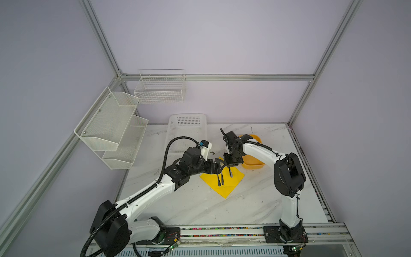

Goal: Place the utensils on the paper napkin and roll it up
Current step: 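Carry the knife with the right gripper over the napkin beside the fork, then lower the knife beside the fork on the napkin and open the right gripper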

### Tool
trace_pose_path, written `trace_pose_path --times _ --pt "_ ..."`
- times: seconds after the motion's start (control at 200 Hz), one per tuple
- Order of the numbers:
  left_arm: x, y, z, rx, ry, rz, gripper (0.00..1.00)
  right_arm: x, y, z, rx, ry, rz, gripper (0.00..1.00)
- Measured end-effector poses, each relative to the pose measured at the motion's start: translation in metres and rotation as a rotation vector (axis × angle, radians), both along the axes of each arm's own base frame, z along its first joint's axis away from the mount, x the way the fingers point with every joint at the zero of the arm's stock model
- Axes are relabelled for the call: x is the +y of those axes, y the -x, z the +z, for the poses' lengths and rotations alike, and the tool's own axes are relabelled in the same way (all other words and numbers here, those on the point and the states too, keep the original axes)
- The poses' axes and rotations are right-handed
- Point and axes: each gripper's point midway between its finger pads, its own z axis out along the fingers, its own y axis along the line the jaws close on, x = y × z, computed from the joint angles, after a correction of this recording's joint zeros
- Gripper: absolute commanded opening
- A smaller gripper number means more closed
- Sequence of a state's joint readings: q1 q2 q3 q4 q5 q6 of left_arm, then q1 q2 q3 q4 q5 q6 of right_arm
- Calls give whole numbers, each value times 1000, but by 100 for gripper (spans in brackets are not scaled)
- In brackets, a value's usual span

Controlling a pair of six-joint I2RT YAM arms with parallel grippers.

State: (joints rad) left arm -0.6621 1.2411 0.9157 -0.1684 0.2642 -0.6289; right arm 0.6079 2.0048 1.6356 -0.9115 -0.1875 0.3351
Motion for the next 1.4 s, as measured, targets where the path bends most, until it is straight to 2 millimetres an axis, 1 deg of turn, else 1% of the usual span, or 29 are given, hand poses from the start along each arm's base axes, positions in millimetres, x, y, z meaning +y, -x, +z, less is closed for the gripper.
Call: trace_pose_path --times 0.105,0.23,0.325,0.44,0.695,0.93,1.025,1.4 --pt "3 2 -3 6 -3 8 100 7 1 -3 0 -11 1 10" --pt "3 2 -4 9 -6 11 100 12 7 -15 19 -10 7 10" --pt "4 2 -4 8 -6 13 100 12 12 -24 39 3 6 10" --pt "6 4 -7 10 -10 16 100 9 16 -30 53 11 0 10" --pt "7 3 -7 7 -12 22 100 9 17 -38 61 10 -9 10" --pt "9 1 -7 3 -19 37 100 10 16 -51 77 17 -24 11" --pt "10 0 -8 1 -22 43 100 11 16 -54 83 16 -26 11" --pt "14 0 -10 6 -40 62 100 15 15 -54 84 -6 -36 14"
